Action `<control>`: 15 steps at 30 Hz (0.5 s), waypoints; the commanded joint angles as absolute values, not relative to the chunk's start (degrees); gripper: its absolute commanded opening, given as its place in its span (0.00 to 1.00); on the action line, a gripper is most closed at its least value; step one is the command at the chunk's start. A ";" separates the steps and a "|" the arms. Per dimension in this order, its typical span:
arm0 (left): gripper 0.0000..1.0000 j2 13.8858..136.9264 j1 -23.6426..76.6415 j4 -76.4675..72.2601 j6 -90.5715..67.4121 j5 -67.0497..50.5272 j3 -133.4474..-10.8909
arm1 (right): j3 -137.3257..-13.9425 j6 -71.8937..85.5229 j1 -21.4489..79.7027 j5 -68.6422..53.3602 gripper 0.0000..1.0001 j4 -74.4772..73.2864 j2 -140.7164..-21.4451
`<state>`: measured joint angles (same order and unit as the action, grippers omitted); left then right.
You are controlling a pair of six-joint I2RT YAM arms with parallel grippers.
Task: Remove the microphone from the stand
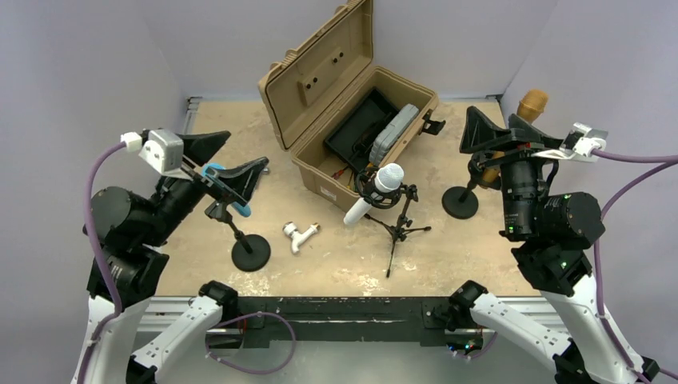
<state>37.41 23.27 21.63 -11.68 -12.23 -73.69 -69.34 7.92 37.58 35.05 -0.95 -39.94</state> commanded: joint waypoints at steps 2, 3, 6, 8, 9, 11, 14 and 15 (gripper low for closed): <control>1.00 41.50 22.94 22.18 -15.59 -22.29 -76.08 | -69.67 9.60 37.74 34.81 0.99 -3.37 -38.32; 0.99 42.32 22.94 22.09 -16.32 -23.84 -76.49 | -69.69 9.58 37.79 34.32 0.99 -3.66 -38.17; 0.99 45.53 23.03 21.62 -19.08 -29.16 -77.73 | -69.54 9.59 37.74 32.46 0.99 -4.82 -37.91; 0.99 48.11 23.49 20.80 -21.42 -32.61 -78.43 | -68.56 9.54 37.80 30.74 0.99 -5.20 -37.72; 0.99 49.26 24.23 20.60 -22.24 -33.42 -78.79 | -68.03 9.45 37.77 29.81 0.99 -5.24 -37.63; 0.99 51.31 27.19 20.57 -22.96 -32.90 -79.33 | -66.88 9.56 37.79 28.27 0.99 -5.52 -37.78; 0.99 53.96 34.87 21.53 -21.14 -28.67 -80.34 | -64.93 10.69 37.75 27.03 0.99 -5.24 -37.36; 0.99 54.98 37.64 22.03 -20.22 -26.93 -80.94 | -64.42 10.88 37.78 26.41 0.99 -4.82 -37.09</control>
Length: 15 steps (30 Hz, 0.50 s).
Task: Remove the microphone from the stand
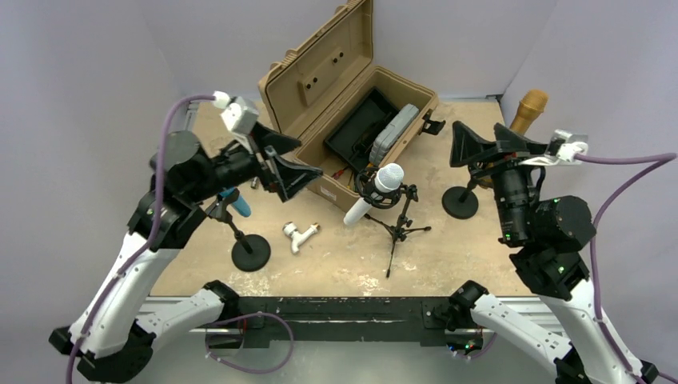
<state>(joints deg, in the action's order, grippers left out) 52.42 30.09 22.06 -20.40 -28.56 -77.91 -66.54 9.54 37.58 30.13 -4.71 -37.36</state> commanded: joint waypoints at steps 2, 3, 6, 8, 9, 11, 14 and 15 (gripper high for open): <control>0.99 57.13 42.65 22.90 -18.50 -23.27 -82.15 | -62.92 11.19 37.75 25.19 0.99 -3.90 -36.64; 0.99 58.32 45.04 23.15 -17.43 -21.43 -82.89 | -62.47 11.47 37.74 24.68 0.99 -3.55 -36.54; 0.99 62.65 51.57 25.72 -13.41 -14.55 -86.65 | -61.80 11.73 37.79 22.79 0.99 -3.28 -36.50; 0.98 65.97 55.15 27.92 -10.41 -9.40 -89.55 | -61.49 12.38 37.71 21.53 0.99 -3.73 -36.56; 0.97 67.76 56.57 29.23 -9.05 -6.93 -91.15 | -61.32 12.78 37.78 20.79 0.99 -3.97 -36.54; 0.96 71.25 58.87 31.35 -6.98 -2.41 -94.08 | -60.83 13.71 37.79 19.79 0.98 -4.59 -36.18; 0.93 75.32 60.37 31.88 -7.06 2.21 -96.47 | -59.24 15.18 37.74 18.93 0.97 -5.11 -34.73; 0.92 76.76 60.46 31.79 -7.47 2.87 -97.00 | -58.77 15.48 37.72 18.82 0.97 -5.25 -34.15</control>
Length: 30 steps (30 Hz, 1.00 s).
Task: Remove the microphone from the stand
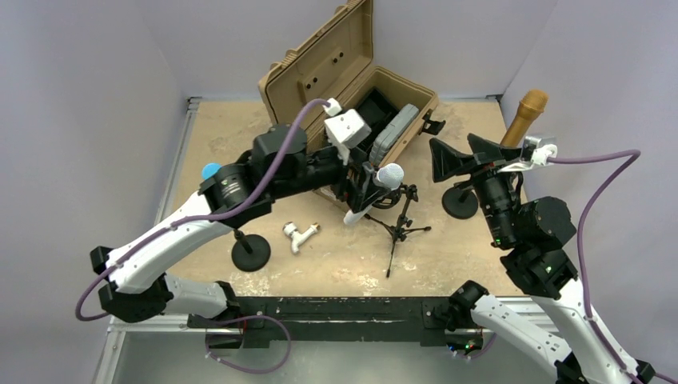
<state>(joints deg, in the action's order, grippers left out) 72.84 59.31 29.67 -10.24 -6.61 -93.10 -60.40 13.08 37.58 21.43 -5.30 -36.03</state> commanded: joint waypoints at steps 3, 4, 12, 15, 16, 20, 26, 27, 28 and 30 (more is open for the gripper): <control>0.89 79.52 61.15 31.40 -8.04 3.87 -98.40 | -57.58 16.23 37.75 18.57 0.97 -5.52 -32.23; 0.88 80.29 61.48 31.38 -7.93 4.06 -98.83 | -57.42 16.26 37.77 18.33 0.97 -5.68 -31.75; 0.78 83.64 63.12 30.92 -7.57 5.02 -99.99 | -57.01 16.25 37.79 19.26 0.97 -7.53 -29.08; 0.65 83.97 63.72 30.94 -7.35 6.04 -99.98 | -56.65 16.30 37.75 18.57 0.97 -7.87 -28.52; 0.63 84.01 63.91 30.89 -7.12 6.37 -100.05 | -56.54 16.39 37.74 18.48 0.97 -8.03 -28.43; 0.56 83.94 64.50 31.25 -6.77 6.64 -100.59 | -56.09 16.72 37.79 18.42 0.97 -8.31 -28.03; 0.36 84.39 64.58 32.15 -6.39 5.84 -102.50 | -55.03 19.42 37.79 15.37 0.97 -8.04 -28.25; 0.33 84.71 64.60 32.35 -6.12 5.64 -103.12 | -54.59 20.07 37.79 14.40 0.97 -7.60 -28.31; 0.30 85.10 64.58 32.67 -5.87 5.44 -103.71 | -54.08 20.65 37.75 13.46 0.97 -7.22 -28.37; 0.21 86.05 64.60 33.94 -5.17 4.75 -105.92 | -52.75 21.84 37.77 12.04 0.96 -6.64 -28.58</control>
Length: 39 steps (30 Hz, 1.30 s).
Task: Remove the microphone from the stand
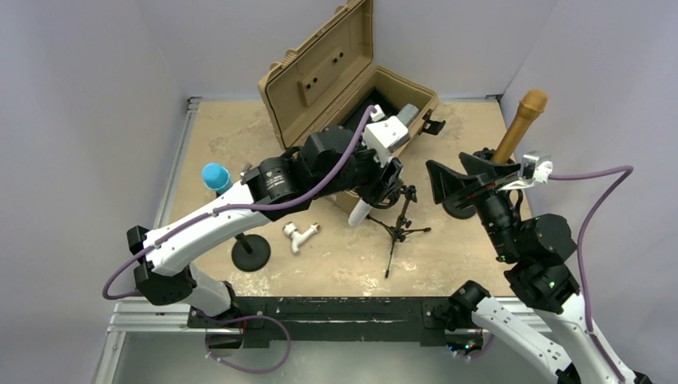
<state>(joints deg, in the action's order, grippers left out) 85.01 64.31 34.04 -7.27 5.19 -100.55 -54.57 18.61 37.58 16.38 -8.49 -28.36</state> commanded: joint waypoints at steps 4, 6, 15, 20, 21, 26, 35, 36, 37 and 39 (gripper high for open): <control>0.07 88.34 64.60 37.24 -3.93 3.77 -110.82 | -50.92 23.44 37.76 10.66 0.95 -6.37 -29.58; 0.04 89.14 64.60 38.38 -3.05 3.44 -112.90 | -50.60 23.70 37.79 10.32 0.95 -6.32 -29.92; 0.00 90.47 64.56 37.90 -0.57 3.99 -120.14 | -51.27 23.86 37.79 11.47 0.95 -6.33 -29.76; 0.00 91.29 64.60 37.52 -0.56 4.99 -125.26 | -51.37 23.51 37.79 12.24 0.95 -6.48 -29.56; 0.00 91.40 64.60 37.53 -0.48 4.49 -126.43 | -51.43 23.41 37.72 12.32 0.95 -6.45 -29.66; 0.00 92.24 64.59 39.14 -0.61 3.37 -130.95 | -51.26 23.22 37.77 12.48 0.95 -6.12 -30.14; 0.00 92.48 64.60 39.63 3.84 3.67 -138.83 | -51.09 22.76 37.79 12.16 0.95 -5.57 -31.54; 0.00 92.35 64.53 39.66 4.36 3.27 -140.04 | -51.07 22.76 37.79 12.19 0.95 -5.46 -31.60; 0.00 92.05 64.59 39.58 4.86 3.18 -141.08 | -51.06 22.73 37.75 12.18 0.95 -5.45 -31.72; 0.00 90.66 64.59 38.77 5.71 3.33 -141.92 | -51.11 22.68 37.72 12.19 0.95 -5.24 -31.83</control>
<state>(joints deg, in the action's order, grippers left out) 92.92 64.34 41.82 1.34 3.22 -137.27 -50.33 23.11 37.56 11.44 -7.92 -31.42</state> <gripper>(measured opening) 0.509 0.947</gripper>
